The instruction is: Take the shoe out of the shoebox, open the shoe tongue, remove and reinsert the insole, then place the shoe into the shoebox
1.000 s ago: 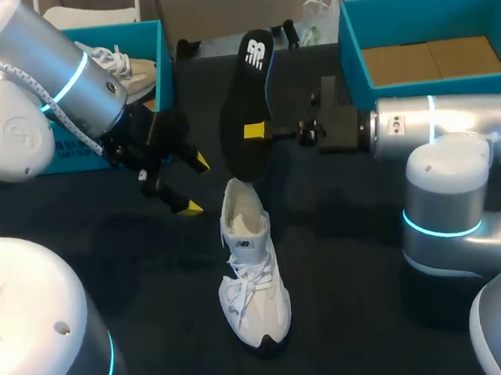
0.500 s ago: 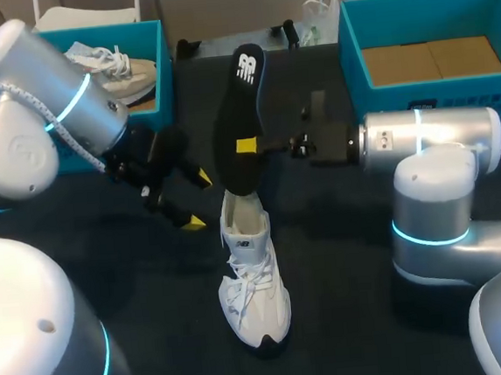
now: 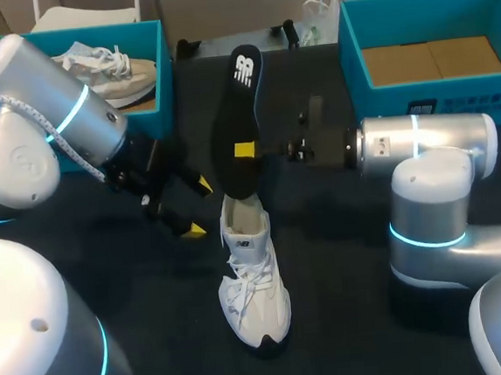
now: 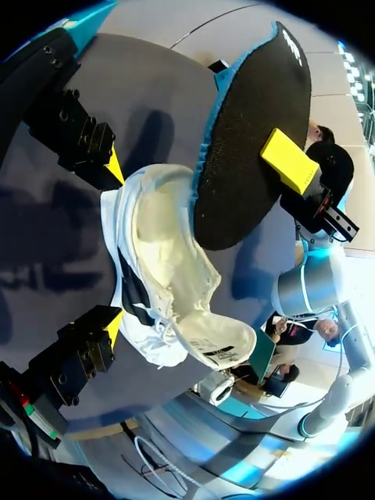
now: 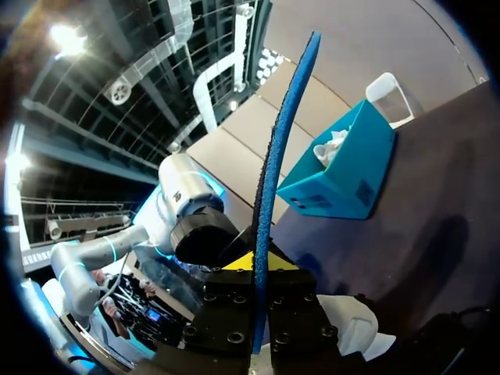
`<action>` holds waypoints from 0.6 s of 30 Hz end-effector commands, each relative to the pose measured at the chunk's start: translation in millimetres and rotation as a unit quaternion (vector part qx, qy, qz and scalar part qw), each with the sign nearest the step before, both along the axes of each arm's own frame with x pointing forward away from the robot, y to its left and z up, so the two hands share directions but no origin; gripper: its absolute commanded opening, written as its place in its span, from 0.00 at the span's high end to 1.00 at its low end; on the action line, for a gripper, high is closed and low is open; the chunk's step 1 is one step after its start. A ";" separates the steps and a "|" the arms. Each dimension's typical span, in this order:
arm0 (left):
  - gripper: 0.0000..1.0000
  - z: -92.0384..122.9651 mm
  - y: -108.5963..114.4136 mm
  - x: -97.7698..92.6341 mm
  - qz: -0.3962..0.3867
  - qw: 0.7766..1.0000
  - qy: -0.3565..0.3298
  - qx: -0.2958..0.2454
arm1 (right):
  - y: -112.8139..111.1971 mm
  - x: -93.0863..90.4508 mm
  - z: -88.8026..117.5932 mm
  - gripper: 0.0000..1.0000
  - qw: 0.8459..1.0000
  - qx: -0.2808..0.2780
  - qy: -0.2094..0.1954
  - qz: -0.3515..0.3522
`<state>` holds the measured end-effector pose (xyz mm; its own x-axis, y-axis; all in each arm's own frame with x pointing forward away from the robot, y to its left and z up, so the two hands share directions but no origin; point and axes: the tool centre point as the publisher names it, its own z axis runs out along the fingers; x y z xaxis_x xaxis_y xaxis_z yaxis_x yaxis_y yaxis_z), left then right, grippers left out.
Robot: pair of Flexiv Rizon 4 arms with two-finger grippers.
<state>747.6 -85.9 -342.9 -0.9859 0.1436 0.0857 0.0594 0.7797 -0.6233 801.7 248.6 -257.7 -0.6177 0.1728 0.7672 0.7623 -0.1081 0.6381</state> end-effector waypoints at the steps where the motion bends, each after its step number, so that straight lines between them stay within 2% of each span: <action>1: 0.00 -4.9 -7.2 -3.3 -0.019 1.000 0.017 0.005 | 5.7 -0.5 -9.7 1.00 1.000 -0.011 -0.007 0.026; 12: 0.00 -7.4 -8.8 -4.1 -0.019 1.000 0.015 0.008 | 5.7 -0.5 -9.7 1.00 1.000 -0.011 -0.007 0.026; 18: 0.00 -15.2 -15.7 -8.8 0.014 1.000 -0.004 0.008 | 1.5 5.4 -19.6 1.00 0.999 -0.003 -0.026 0.031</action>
